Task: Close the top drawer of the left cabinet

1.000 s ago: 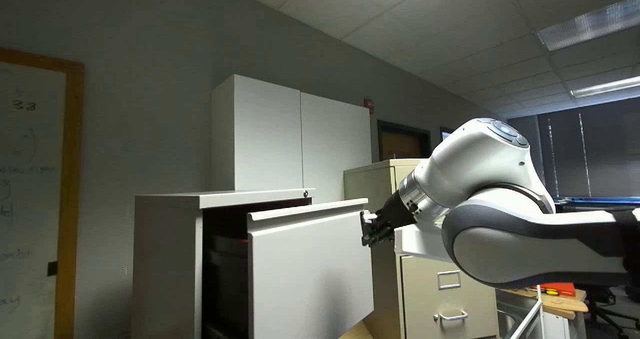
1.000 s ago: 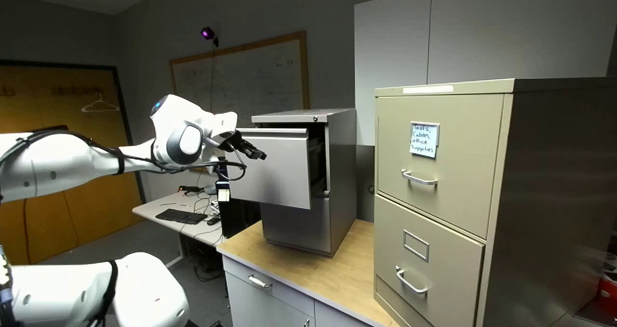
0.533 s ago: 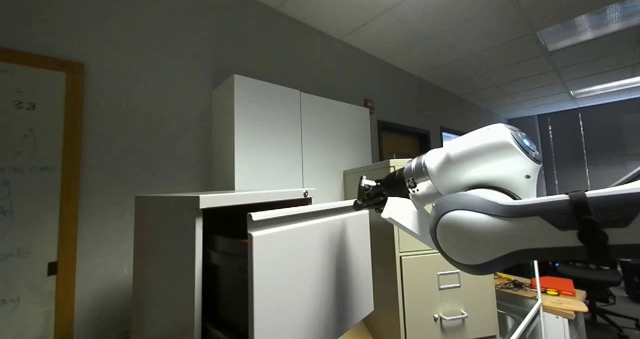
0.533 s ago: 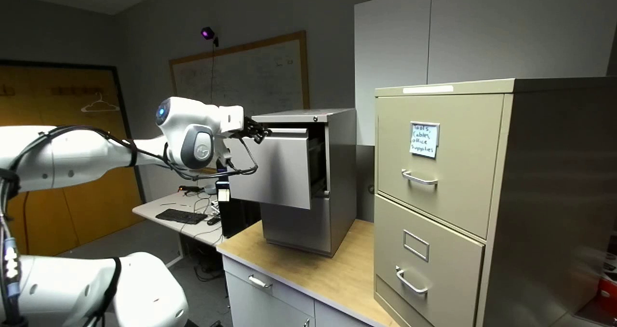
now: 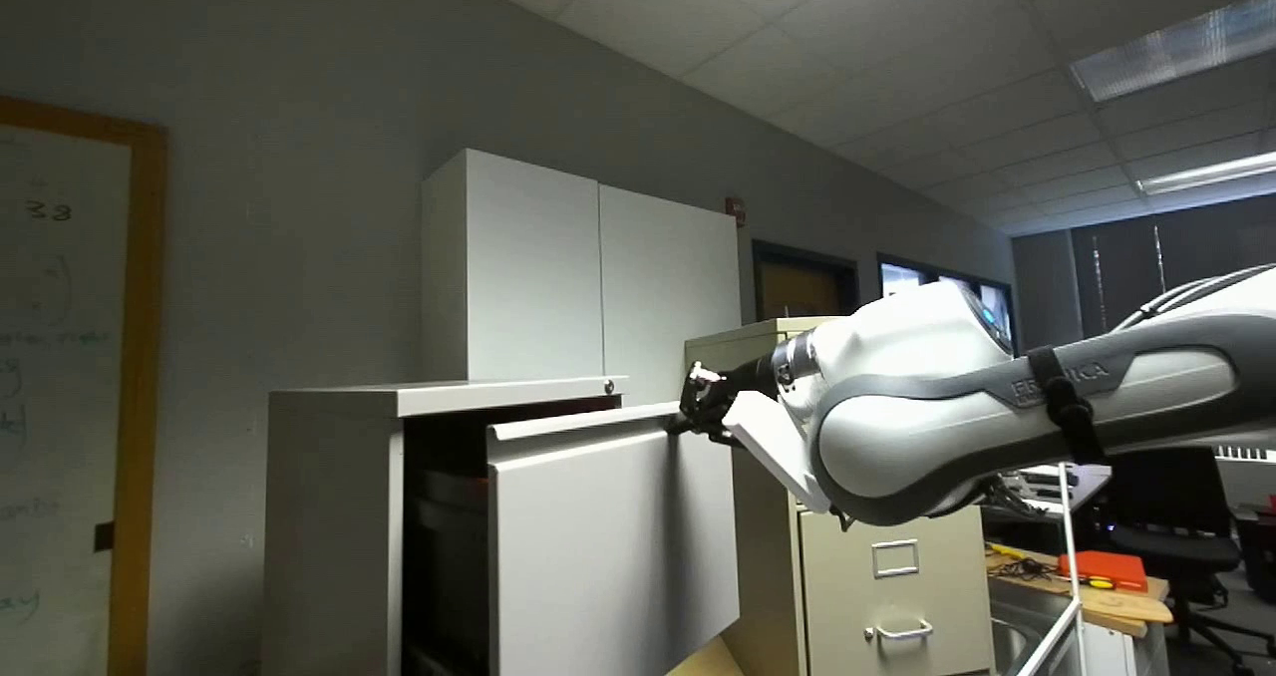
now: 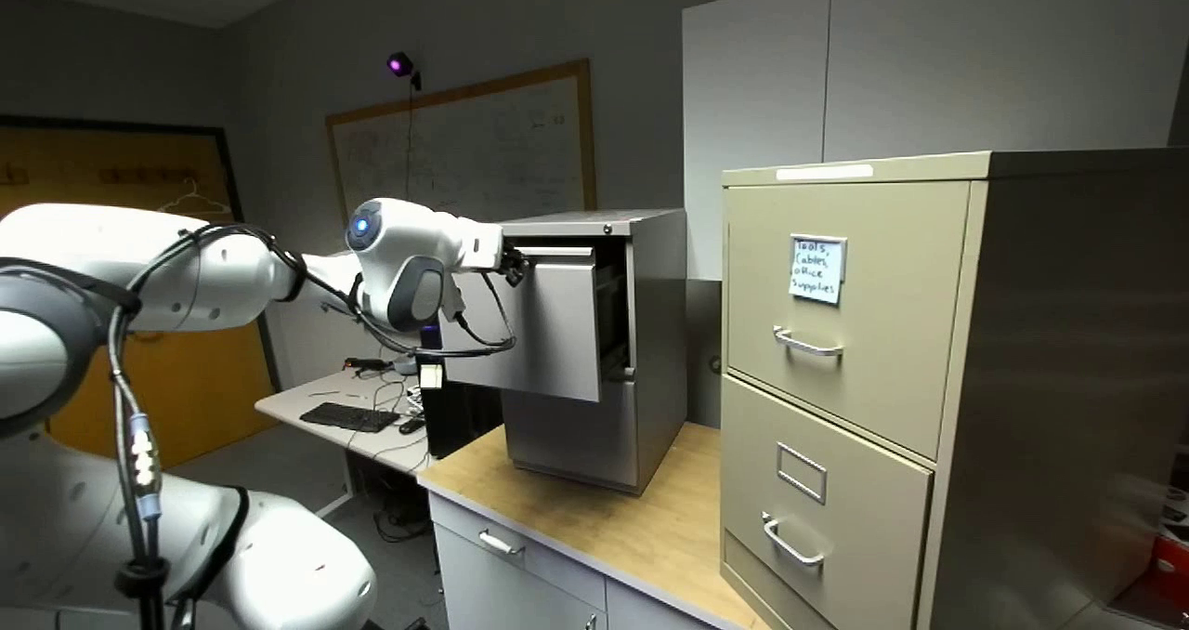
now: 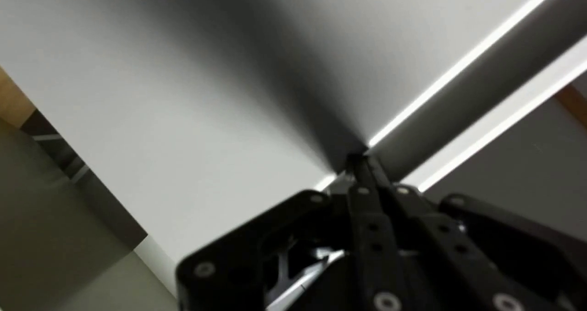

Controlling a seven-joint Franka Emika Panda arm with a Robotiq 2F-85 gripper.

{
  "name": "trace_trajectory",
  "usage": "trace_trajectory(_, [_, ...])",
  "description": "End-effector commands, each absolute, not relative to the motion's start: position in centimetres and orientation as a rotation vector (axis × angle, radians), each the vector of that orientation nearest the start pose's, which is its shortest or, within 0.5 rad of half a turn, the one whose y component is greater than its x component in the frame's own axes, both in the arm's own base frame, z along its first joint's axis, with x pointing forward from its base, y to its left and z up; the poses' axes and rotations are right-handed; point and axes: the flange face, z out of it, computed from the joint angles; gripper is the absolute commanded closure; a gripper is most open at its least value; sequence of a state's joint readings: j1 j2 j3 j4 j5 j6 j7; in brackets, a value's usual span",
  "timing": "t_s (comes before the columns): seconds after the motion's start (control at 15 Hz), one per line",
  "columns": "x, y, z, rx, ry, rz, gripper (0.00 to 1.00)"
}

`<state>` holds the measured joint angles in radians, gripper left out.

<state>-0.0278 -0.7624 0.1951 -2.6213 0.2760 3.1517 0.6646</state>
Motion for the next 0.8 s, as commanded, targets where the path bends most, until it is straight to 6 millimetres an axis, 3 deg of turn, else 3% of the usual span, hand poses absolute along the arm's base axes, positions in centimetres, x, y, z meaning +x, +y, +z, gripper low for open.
trace_trajectory(0.0, [39.0,6.3,64.2,-2.013,0.767,-1.398,1.0])
trace_trajectory(0.73, [47.8,10.6,64.7,-2.045,0.712,-1.27,1.0])
